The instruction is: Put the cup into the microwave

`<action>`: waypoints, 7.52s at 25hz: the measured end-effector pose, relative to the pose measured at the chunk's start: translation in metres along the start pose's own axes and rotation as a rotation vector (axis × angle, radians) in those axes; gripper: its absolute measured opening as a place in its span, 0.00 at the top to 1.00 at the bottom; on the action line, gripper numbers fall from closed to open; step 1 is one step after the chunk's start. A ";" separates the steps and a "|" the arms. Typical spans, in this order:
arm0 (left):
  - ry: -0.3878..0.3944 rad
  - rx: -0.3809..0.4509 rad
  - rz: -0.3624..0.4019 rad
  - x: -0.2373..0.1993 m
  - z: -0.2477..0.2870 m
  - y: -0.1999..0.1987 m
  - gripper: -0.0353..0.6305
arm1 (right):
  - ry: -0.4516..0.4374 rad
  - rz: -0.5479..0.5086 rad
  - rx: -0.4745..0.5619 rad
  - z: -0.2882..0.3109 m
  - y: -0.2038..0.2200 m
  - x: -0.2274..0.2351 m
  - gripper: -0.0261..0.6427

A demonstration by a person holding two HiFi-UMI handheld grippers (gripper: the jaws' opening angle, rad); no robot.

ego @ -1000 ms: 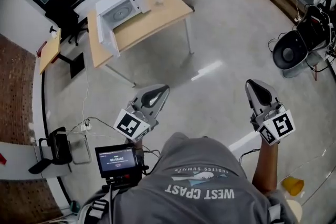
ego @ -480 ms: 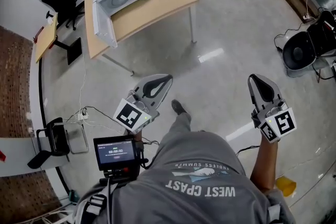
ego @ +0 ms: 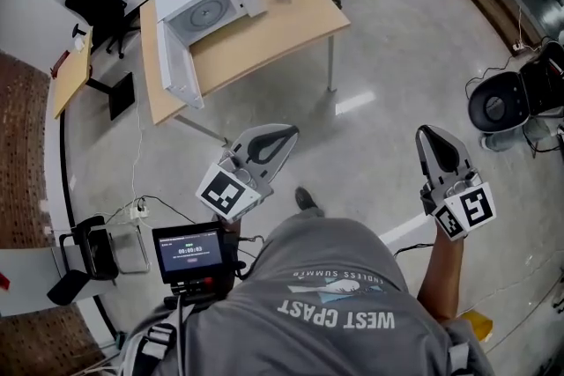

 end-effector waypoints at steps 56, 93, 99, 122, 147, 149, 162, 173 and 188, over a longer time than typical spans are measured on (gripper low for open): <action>-0.576 -0.197 -0.306 -0.416 0.053 0.077 0.91 | -0.237 0.041 -0.486 0.799 0.172 0.253 0.69; -0.683 -0.288 -0.381 -0.434 0.068 0.100 0.91 | -0.044 0.019 -0.772 0.882 0.307 0.278 0.85; -0.663 -0.276 -0.343 -0.423 0.073 0.094 0.91 | -0.063 0.023 -0.732 0.853 0.292 0.279 0.86; -0.589 -0.158 -0.212 -0.391 0.046 0.062 0.91 | -0.199 -0.034 -0.436 0.719 0.099 0.212 0.85; -0.519 0.031 -0.172 -0.323 -0.139 0.059 0.91 | -0.472 -0.129 -0.223 0.531 -0.070 -0.056 0.85; -0.512 0.043 -0.167 -0.317 -0.159 0.057 0.91 | -0.484 -0.137 -0.221 0.519 -0.079 -0.082 0.85; -0.499 0.062 -0.170 -0.303 -0.182 0.062 0.91 | -0.505 -0.156 -0.229 0.498 -0.082 -0.120 0.85; -0.523 0.070 -0.189 -0.302 -0.191 0.072 0.91 | -0.524 -0.163 -0.251 0.507 -0.074 -0.132 0.85; -0.556 0.081 -0.193 -0.303 -0.198 0.078 0.91 | -0.538 -0.184 -0.285 0.524 -0.062 -0.141 0.85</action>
Point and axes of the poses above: the fingertips, and each gripper's own axes: z forward along the fingers, x to its right, y out of its underside, the point moved 10 cm from there along -z, backward along the fingers, and after that the axes turned 1 degree about -y, right-handed, at the moved point
